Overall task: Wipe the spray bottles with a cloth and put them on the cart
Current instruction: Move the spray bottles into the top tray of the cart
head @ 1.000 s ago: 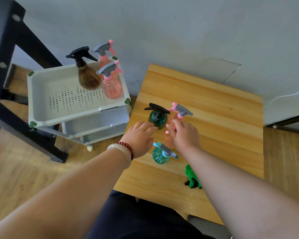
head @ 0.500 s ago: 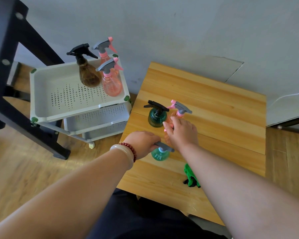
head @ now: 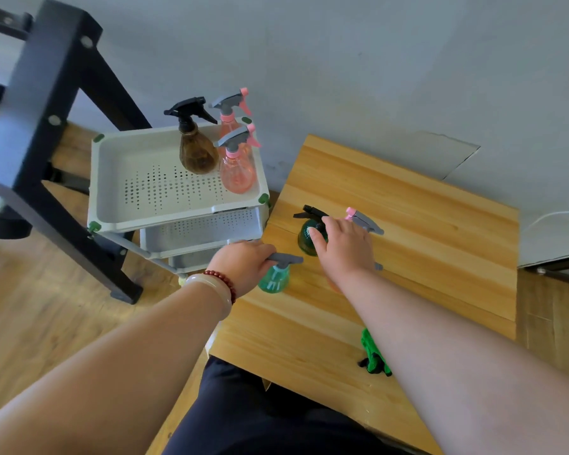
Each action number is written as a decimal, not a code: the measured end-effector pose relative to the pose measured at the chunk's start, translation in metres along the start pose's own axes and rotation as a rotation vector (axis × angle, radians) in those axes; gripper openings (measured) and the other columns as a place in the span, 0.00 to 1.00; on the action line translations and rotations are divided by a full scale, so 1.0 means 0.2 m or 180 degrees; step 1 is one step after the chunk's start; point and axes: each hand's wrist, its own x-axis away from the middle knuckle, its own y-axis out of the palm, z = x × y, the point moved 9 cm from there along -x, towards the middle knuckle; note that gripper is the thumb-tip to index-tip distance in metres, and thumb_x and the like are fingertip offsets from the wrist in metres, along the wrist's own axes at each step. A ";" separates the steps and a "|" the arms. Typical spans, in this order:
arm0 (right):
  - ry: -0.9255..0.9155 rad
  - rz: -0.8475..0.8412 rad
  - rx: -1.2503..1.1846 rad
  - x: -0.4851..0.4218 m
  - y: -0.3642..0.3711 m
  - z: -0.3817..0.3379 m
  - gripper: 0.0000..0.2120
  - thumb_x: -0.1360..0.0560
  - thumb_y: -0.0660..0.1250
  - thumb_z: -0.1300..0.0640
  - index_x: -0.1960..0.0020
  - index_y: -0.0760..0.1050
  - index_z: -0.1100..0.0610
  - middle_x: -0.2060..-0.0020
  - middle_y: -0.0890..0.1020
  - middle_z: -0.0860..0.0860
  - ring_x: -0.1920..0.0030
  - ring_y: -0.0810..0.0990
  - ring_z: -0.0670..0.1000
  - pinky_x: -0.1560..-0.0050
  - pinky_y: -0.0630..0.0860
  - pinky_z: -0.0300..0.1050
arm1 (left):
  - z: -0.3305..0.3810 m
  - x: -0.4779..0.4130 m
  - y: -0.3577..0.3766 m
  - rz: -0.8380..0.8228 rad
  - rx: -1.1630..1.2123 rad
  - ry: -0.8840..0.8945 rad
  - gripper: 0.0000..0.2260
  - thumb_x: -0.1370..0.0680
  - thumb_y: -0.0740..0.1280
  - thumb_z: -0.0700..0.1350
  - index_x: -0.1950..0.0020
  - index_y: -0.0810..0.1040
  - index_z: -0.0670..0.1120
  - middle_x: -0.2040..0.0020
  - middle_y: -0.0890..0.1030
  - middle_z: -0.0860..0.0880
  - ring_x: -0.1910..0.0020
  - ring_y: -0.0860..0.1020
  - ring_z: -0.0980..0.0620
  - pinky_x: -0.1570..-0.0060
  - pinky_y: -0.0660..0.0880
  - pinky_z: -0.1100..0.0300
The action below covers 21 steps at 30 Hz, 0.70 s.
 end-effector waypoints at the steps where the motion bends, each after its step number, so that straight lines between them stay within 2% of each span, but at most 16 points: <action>1: -0.0040 0.0015 0.0014 -0.01 -0.01 -0.04 0.27 0.17 0.48 0.40 0.27 0.67 0.54 0.33 0.75 0.54 0.30 0.69 0.57 0.28 0.60 0.55 | -0.04 0.01 -0.04 0.0091 0.0024 -0.0050 0.12 0.15 0.56 0.50 0.39 0.76 0.48 0.47 0.79 0.49 0.49 0.77 0.46 0.54 0.71 0.55; 5: -0.0134 0.0018 0.0061 -0.06 -0.04 -0.20 0.25 0.17 0.49 0.40 0.29 0.68 0.54 0.33 0.75 0.54 0.32 0.69 0.57 0.30 0.61 0.53 | -0.18 0.06 -0.19 0.0363 0.0146 -0.0176 0.12 0.16 0.58 0.49 0.39 0.77 0.47 0.47 0.80 0.48 0.49 0.78 0.46 0.57 0.68 0.56; 9: -0.0316 0.0022 0.0087 -0.11 -0.07 -0.35 0.25 0.17 0.48 0.41 0.29 0.68 0.55 0.33 0.74 0.55 0.32 0.69 0.58 0.30 0.62 0.55 | -0.32 0.10 -0.37 0.0688 0.0330 -0.0309 0.13 0.16 0.59 0.49 0.36 0.77 0.47 0.44 0.80 0.48 0.46 0.78 0.44 0.49 0.73 0.53; 13: -0.0378 0.0084 0.0049 -0.15 -0.10 -0.49 0.26 0.17 0.47 0.41 0.28 0.67 0.55 0.32 0.74 0.55 0.31 0.69 0.58 0.29 0.61 0.57 | -0.44 0.15 -0.54 0.1073 0.0443 -0.0363 0.13 0.16 0.59 0.50 0.37 0.78 0.47 0.46 0.80 0.49 0.46 0.77 0.46 0.48 0.73 0.54; 17: -0.0418 0.0123 0.0026 -0.20 -0.11 -0.61 0.26 0.17 0.46 0.41 0.29 0.68 0.55 0.33 0.74 0.55 0.31 0.69 0.58 0.29 0.61 0.58 | -0.56 0.17 -0.69 0.1358 0.0530 -0.0442 0.12 0.16 0.60 0.49 0.38 0.77 0.46 0.47 0.79 0.49 0.53 0.74 0.51 0.53 0.70 0.59; 21: -0.0421 0.0109 0.0155 -0.26 -0.11 -0.71 0.25 0.17 0.46 0.41 0.29 0.68 0.54 0.35 0.75 0.53 0.33 0.70 0.56 0.29 0.63 0.57 | -0.67 0.18 -0.80 0.1441 0.0565 -0.0440 0.11 0.17 0.61 0.49 0.38 0.77 0.47 0.47 0.79 0.49 0.53 0.73 0.53 0.51 0.73 0.59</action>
